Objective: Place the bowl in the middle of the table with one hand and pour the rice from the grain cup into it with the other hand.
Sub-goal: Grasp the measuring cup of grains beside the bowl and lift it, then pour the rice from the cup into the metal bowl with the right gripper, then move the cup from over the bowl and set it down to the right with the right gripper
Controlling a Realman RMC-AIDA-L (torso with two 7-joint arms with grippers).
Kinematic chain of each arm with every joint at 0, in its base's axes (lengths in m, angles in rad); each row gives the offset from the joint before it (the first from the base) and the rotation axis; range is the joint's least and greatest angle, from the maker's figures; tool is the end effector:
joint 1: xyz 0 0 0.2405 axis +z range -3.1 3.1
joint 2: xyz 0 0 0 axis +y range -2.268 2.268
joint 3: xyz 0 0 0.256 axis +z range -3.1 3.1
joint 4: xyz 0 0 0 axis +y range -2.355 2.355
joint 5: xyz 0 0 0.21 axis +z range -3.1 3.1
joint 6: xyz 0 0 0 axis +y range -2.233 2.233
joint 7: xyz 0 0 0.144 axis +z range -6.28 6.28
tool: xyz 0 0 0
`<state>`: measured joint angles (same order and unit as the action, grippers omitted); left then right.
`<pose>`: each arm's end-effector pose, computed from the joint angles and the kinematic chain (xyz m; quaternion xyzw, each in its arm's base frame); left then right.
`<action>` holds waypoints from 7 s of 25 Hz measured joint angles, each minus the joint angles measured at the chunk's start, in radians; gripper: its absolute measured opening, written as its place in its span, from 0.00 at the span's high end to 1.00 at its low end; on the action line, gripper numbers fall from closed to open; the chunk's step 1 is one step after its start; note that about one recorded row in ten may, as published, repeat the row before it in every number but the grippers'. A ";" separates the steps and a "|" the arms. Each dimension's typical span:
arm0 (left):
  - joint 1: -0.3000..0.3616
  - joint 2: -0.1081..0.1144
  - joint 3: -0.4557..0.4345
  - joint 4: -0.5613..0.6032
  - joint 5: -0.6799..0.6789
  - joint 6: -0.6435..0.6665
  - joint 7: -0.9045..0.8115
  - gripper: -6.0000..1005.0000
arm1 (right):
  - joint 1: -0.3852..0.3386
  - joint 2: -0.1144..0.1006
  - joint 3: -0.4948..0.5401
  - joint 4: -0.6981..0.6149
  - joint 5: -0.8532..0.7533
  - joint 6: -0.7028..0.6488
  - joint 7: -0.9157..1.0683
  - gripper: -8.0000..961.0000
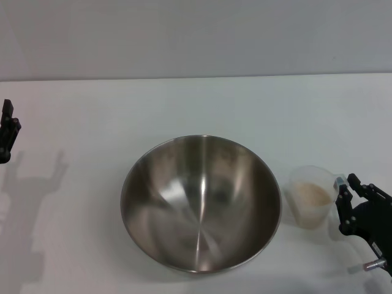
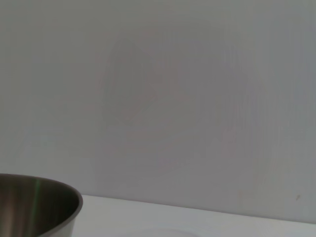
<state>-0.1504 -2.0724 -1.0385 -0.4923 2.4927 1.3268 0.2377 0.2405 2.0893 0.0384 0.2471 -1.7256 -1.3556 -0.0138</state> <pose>-0.3123 0.2770 0.0076 -0.6396 -0.0985 -0.2894 0.7053 0.3387 0.2292 -0.0642 -0.7519 0.2161 0.2712 0.5606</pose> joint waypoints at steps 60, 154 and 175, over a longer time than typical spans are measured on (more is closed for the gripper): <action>-0.010 -0.005 0.024 0.037 0.000 -0.003 0.000 0.16 | 0.183 0.002 -0.042 0.207 -0.201 -0.239 -1.585 0.98; -0.027 -0.005 0.054 0.050 0.003 -0.008 -0.038 0.16 | 0.048 -0.002 0.303 0.039 -0.170 -0.257 -0.054 0.98; -0.028 -0.005 0.064 0.051 0.001 -0.010 -0.038 0.16 | 0.177 -0.004 0.304 -0.029 -0.194 0.156 -0.025 0.98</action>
<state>-0.1780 -2.0770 -0.9741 -0.4418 2.4942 1.3164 0.1994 0.4174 2.0851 0.3423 0.2186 -1.9195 -1.2001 -0.0389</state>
